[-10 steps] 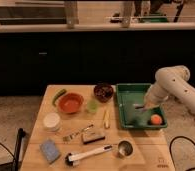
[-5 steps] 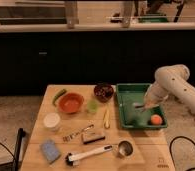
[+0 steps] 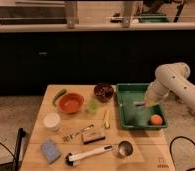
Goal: Place towel in metal cup
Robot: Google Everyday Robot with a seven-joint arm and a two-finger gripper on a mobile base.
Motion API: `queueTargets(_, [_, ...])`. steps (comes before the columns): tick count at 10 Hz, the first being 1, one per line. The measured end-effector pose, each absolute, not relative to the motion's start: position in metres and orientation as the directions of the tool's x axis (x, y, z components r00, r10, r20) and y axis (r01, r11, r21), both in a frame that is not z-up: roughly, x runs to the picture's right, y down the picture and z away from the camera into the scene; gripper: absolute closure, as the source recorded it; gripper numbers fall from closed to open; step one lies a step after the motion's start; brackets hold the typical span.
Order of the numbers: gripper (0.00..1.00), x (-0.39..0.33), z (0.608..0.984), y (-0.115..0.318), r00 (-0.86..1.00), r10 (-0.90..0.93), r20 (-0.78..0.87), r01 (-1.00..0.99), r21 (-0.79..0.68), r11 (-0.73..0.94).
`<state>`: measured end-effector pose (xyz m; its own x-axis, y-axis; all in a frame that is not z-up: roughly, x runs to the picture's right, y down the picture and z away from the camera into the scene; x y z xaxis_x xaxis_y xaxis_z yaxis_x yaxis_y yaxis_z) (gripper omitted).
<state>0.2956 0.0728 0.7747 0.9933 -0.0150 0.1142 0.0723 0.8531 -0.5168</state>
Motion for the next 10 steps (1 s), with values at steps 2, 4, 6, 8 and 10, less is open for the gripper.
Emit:
queueTargets(2, [1.00, 0.288, 0.761, 0.085, 0.985, -0.026, 0.171, 0.114, -0.529, 0.841])
queueTargets(4, [1.00, 0.270, 0.747, 0.095, 0.968, -0.052, 0.245, 0.179, -0.531, 0.828])
queueTargets(6, [1.00, 0.257, 0.730, 0.108, 0.947, -0.077, 0.311, 0.240, -0.528, 0.815])
queueTargets(8, [1.00, 0.237, 0.712, 0.119, 0.915, -0.120, 0.384, 0.321, -0.516, 0.794])
queueTargets(10, [1.00, 0.220, 0.696, 0.129, 0.870, -0.165, 0.464, 0.409, -0.495, 0.767])
